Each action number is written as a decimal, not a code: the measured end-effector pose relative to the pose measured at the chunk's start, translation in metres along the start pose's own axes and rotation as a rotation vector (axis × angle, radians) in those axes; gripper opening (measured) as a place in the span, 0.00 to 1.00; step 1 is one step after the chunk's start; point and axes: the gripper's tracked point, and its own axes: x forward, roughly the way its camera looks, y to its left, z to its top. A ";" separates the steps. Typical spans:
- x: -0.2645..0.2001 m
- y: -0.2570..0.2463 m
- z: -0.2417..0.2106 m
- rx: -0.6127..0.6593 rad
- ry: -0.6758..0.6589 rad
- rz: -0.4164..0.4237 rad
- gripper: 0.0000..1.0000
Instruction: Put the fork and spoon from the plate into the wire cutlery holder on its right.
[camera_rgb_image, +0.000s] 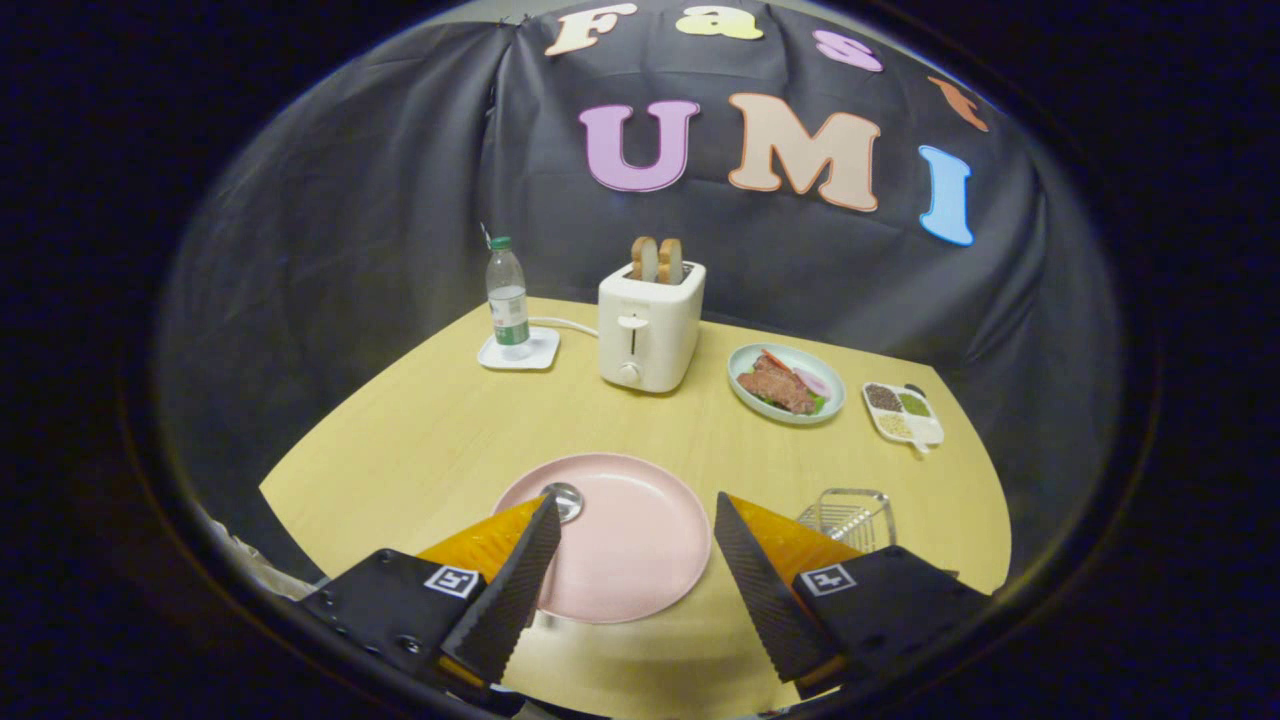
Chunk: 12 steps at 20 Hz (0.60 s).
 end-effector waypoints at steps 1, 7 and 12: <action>0.006 0.008 -0.008 0.002 0.003 0.006 1.00; 0.039 0.034 -0.057 0.005 0.081 0.033 1.00; 0.061 0.044 -0.087 -0.009 0.147 0.050 1.00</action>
